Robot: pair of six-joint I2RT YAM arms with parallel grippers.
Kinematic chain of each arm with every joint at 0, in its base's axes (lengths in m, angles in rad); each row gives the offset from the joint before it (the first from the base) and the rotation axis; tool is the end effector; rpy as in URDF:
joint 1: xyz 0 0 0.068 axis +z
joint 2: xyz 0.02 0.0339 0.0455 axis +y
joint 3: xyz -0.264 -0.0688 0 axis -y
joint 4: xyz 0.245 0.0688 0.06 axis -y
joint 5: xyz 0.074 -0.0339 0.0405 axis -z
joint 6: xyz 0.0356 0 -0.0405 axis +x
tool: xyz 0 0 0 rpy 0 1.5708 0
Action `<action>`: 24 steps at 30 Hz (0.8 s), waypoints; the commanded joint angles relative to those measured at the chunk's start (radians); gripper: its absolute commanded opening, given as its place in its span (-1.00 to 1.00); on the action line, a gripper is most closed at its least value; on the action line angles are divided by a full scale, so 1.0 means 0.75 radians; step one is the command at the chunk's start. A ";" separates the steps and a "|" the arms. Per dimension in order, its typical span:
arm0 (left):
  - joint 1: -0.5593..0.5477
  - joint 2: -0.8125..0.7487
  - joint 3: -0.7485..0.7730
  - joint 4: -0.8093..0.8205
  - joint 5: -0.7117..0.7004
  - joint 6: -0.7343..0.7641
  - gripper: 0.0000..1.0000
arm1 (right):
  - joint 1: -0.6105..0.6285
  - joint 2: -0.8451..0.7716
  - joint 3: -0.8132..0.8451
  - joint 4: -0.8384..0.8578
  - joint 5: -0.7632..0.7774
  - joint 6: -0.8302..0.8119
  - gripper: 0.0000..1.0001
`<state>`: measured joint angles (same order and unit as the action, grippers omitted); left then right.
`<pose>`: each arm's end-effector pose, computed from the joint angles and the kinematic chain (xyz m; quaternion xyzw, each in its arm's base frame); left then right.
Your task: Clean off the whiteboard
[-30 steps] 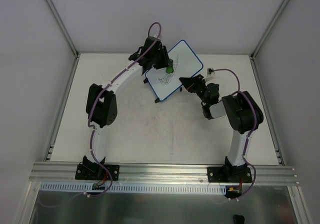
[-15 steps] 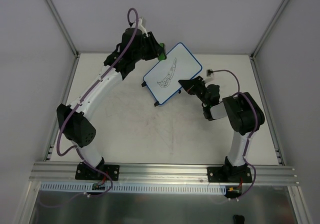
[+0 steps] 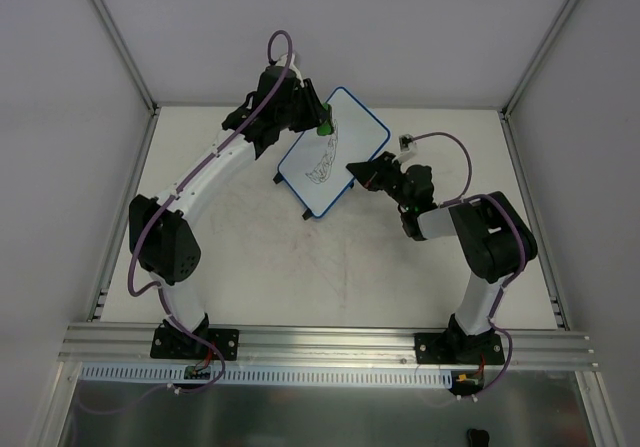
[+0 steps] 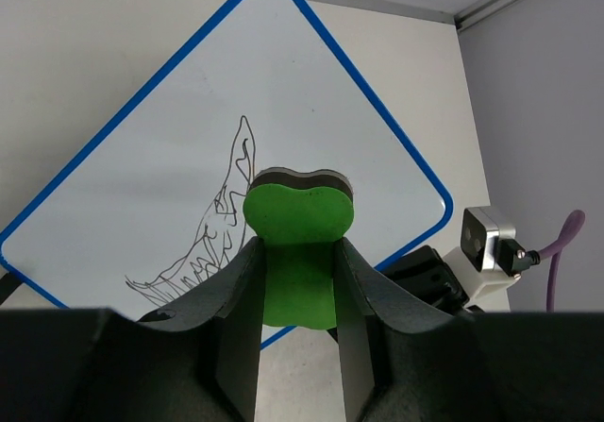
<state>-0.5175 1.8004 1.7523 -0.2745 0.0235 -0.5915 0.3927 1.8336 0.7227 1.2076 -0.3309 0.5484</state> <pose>0.3747 -0.2143 0.3840 -0.0232 0.8111 -0.3158 0.4918 0.3266 0.1478 0.1859 -0.0700 0.6704 0.4298 0.6008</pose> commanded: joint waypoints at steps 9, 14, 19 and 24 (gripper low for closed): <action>-0.007 0.123 0.128 -0.063 -0.011 -0.027 -1.00 | 0.029 -0.046 0.043 -0.027 -0.121 -0.068 -1.00; -0.014 0.252 0.261 -0.080 0.003 -0.019 -1.00 | 0.035 -0.044 0.047 -0.035 -0.125 -0.070 -1.00; -0.018 0.371 0.357 -0.084 -0.023 0.007 -1.00 | 0.041 -0.044 0.053 -0.039 -0.129 -0.079 -1.00; -0.028 0.436 0.429 -0.084 -0.070 0.036 -1.00 | 0.045 -0.037 0.055 -0.041 -0.133 -0.081 -1.00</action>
<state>-0.5201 2.1220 2.0037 -0.3496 0.0116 -0.5869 0.3946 1.8336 0.7368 1.1828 -0.3466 0.5301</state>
